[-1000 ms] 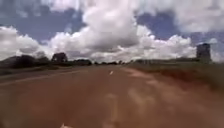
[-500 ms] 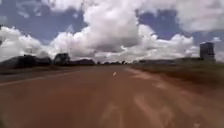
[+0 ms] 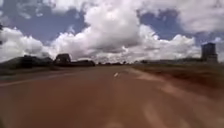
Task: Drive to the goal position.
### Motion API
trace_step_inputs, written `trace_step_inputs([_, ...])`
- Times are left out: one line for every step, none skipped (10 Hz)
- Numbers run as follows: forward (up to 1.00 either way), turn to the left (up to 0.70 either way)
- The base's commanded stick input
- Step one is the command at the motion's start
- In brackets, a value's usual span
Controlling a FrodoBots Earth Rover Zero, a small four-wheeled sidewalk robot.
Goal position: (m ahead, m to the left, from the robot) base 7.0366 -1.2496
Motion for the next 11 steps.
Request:
trace_step_inputs([1.00,0.00])
trace_step_inputs([1.00,0.00])
trace_step_inputs([1.00,0.00])
trace_step_inputs([1.00,0.00])
trace_step_inputs([1.00,0.00])
trace_step_inputs([1.00,0.00])
trace_step_inputs([1.00,0.00])
trace_step_inputs([1.00,-0.20])
trace_step_inputs([1.00,-0.40])
trace_step_inputs([1.00,-0.40])
trace_step_inputs([1.00,-0.40])
